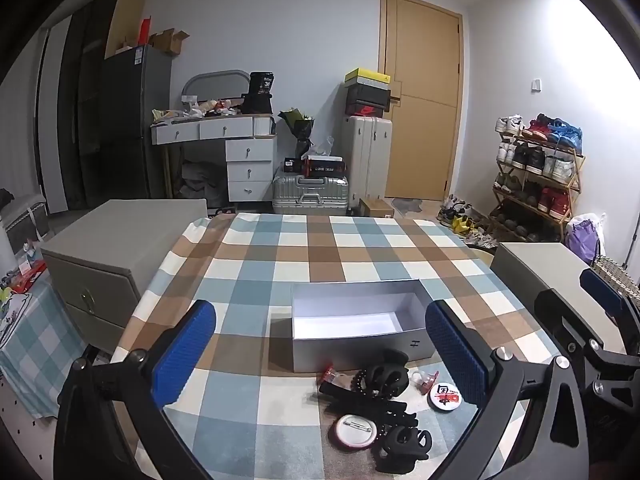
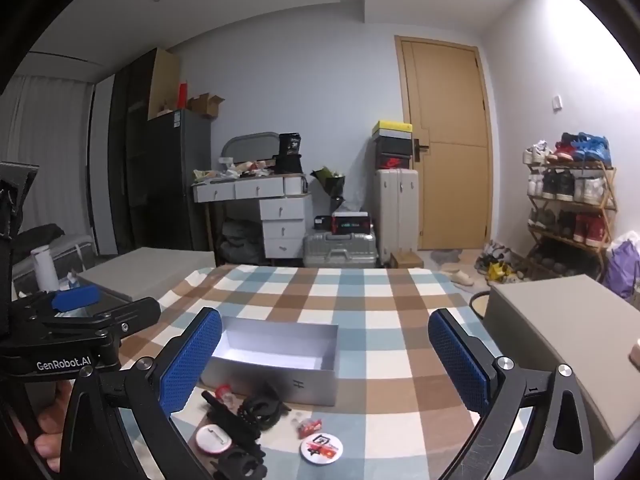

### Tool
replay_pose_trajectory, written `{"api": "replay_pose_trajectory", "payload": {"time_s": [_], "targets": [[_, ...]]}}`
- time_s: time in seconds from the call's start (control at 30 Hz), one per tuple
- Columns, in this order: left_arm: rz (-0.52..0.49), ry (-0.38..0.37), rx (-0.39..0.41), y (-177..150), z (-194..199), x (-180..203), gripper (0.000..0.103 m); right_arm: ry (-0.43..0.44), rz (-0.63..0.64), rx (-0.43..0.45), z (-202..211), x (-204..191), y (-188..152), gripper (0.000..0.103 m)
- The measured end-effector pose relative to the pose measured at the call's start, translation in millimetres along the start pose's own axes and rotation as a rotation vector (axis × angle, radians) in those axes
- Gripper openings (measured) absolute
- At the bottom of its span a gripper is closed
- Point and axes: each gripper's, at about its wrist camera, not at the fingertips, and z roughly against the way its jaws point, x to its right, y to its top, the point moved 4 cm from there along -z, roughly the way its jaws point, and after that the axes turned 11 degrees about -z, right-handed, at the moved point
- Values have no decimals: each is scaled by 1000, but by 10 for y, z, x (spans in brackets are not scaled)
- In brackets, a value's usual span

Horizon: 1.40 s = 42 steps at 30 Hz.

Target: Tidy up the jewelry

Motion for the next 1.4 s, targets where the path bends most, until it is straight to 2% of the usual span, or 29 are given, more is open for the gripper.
{"api": "replay_pose_trajectory", "payload": {"time_s": [0.3, 0.37, 1.4], "targets": [[-11, -4, -1, 33, -34, -115, 102, 8, -5, 1, 3, 23, -8, 103], [-17, -4, 2, -10, 4, 56, 102, 7, -2, 3, 7, 23, -12, 103], [-17, -23, -23, -57, -45, 67, 102, -2, 2, 5, -9, 63, -48, 103]]}}
